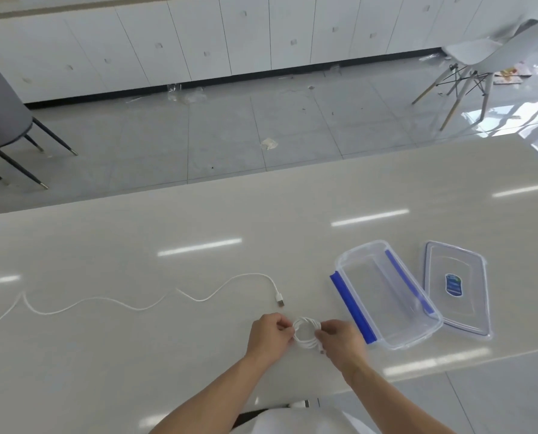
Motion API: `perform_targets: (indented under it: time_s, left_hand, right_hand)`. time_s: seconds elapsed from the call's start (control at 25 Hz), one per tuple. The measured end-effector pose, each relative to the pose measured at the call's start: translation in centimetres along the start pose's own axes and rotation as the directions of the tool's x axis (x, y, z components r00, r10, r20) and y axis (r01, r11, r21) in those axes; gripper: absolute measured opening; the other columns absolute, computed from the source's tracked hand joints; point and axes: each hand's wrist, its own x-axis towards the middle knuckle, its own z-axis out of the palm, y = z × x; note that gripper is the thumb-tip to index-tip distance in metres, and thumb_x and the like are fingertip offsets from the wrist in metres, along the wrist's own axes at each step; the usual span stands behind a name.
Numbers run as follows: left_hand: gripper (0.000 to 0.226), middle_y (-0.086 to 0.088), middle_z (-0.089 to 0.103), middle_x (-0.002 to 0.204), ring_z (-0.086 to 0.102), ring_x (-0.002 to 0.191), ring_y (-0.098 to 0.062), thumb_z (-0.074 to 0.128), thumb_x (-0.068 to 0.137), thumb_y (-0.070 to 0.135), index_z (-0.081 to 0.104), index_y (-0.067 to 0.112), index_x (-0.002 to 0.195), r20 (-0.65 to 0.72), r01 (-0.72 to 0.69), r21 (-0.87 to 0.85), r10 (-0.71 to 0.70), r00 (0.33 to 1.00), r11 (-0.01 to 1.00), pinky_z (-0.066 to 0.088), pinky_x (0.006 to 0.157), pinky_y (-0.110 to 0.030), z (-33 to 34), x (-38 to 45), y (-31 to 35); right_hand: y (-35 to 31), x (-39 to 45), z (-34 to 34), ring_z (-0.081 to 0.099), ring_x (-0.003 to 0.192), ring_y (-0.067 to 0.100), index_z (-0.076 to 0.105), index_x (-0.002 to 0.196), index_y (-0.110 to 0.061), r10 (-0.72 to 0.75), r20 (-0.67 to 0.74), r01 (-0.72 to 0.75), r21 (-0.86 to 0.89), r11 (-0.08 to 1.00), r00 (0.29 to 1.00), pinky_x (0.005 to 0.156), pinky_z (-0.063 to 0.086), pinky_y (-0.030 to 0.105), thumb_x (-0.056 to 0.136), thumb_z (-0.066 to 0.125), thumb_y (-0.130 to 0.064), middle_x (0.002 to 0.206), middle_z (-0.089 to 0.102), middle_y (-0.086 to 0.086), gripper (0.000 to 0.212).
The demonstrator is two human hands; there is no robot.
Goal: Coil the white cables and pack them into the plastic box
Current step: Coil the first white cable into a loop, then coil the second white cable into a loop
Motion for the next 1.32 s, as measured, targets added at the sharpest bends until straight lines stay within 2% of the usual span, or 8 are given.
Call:
perform_targets:
  time_s: [0.12, 0.24, 0.36, 0.48, 0.72, 0.92, 1.12, 1.32]
  left_hand:
    - [0.007, 0.006, 0.078, 0.088, 0.070, 0.084, -0.012, 0.070, 0.083, 0.025, 0.077, 0.022, 0.085, -0.017, -0.039, 0.148, 0.042, 0.999, 0.988, 0.055, 0.075, -0.027, 0.3, -0.1, -0.3]
    - [0.012, 0.011, 0.073, 0.093, 0.066, 0.088, -0.007, 0.068, 0.082, 0.038, 0.073, 0.029, 0.087, 0.003, -0.081, 0.222, 0.082, 0.997, 0.972, 0.052, 0.074, -0.026, 0.1, 0.4, -1.0]
    - [0.014, 0.008, 0.070, 0.099, 0.064, 0.088, -0.007, 0.070, 0.082, 0.036, 0.073, 0.028, 0.094, 0.071, -0.150, 0.190, 0.139, 0.988, 0.970, 0.053, 0.083, -0.026, 0.0, 0.7, -1.6]
    - [0.016, 0.007, 0.069, 0.097, 0.063, 0.081, -0.005, 0.073, 0.081, 0.034, 0.072, 0.029, 0.096, 0.095, -0.187, 0.167, 0.173, 0.980, 0.968, 0.053, 0.080, -0.024, 0.0, 0.9, -2.0]
    - [0.034, 0.007, 0.064, 0.097, 0.057, 0.075, -0.003, 0.077, 0.076, 0.023, 0.069, 0.024, 0.109, 0.160, -0.210, 0.146, 0.187, 0.969, 0.967, 0.045, 0.071, -0.008, -0.9, 1.1, -2.9]
    - [0.036, 0.005, 0.064, 0.099, 0.057, 0.075, -0.004, 0.071, 0.076, 0.010, 0.070, 0.022, 0.109, 0.197, -0.208, 0.162, 0.175, 0.965, 0.964, 0.048, 0.076, -0.014, -2.6, 1.1, -4.6]
    - [0.029, 0.007, 0.066, 0.100, 0.060, 0.081, -0.008, 0.065, 0.081, 0.013, 0.072, 0.025, 0.107, 0.150, -0.217, 0.280, 0.180, 0.972, 0.935, 0.054, 0.085, -0.028, -5.5, 2.1, -4.5]
    - [0.030, 0.004, 0.061, 0.118, 0.054, 0.115, -0.016, 0.058, 0.092, 0.021, 0.066, 0.031, 0.119, 0.147, -0.362, 0.574, 0.342, 0.928, 0.735, 0.050, 0.088, -0.033, -8.4, 4.1, -1.7]
  right_hand:
    - [0.3, -0.1, 0.2, 0.069, 0.073, 0.013, 0.071, 0.096, -0.023, -0.025, -0.037, 0.024, -0.023, 0.999, 0.999, 0.071, 0.060, 0.032, 0.089, 0.072, -0.021, 0.086, 0.074, -0.005, 0.007]
    - [0.5, -0.1, -0.1, 0.070, 0.070, 0.012, 0.065, 0.099, -0.024, -0.038, -0.038, 0.039, 0.008, 0.999, 0.999, 0.062, 0.056, 0.025, 0.088, 0.074, -0.022, 0.091, 0.074, -0.004, 0.015]
    - [0.5, -0.2, -0.6, 0.071, 0.077, 0.014, 0.065, 0.106, -0.023, -0.046, 0.007, 0.046, 0.031, 0.998, 0.999, 0.067, 0.056, 0.026, 0.088, 0.073, -0.023, 0.094, 0.074, -0.004, 0.020]
    - [0.5, -0.6, -0.9, 0.070, 0.083, 0.015, 0.064, 0.105, -0.026, -0.050, 0.025, 0.049, 0.040, 0.998, 0.998, 0.081, 0.061, 0.036, 0.087, 0.075, -0.023, 0.094, 0.072, -0.004, 0.021]
    - [0.8, -0.9, -1.3, 0.065, 0.087, 0.012, 0.065, 0.106, -0.025, -0.030, 0.007, 0.030, 0.074, 0.997, 1.000, 0.068, 0.051, 0.019, 0.087, 0.075, -0.017, 0.096, 0.068, -0.003, 0.023]
    - [1.3, -1.1, -2.0, 0.063, 0.093, 0.018, 0.066, 0.109, -0.021, -0.054, -0.032, 0.054, 0.013, 0.998, 0.998, 0.084, 0.053, 0.030, 0.089, 0.065, -0.001, 0.102, 0.067, 0.003, 0.028]
    - [-0.5, -0.5, -1.9, 0.063, 0.095, 0.015, 0.067, 0.113, -0.023, -0.180, -0.073, 0.170, -0.125, 0.978, 0.981, 0.081, 0.049, 0.023, 0.092, 0.061, -0.002, 0.105, 0.067, -0.003, 0.031]
    - [-4.4, 1.0, -0.6, 0.065, 0.089, 0.007, 0.066, 0.122, -0.026, -0.352, 0.017, 0.341, -0.306, 0.889, 0.936, 0.079, 0.051, 0.017, 0.098, 0.061, -0.023, 0.116, 0.065, -0.008, 0.025]
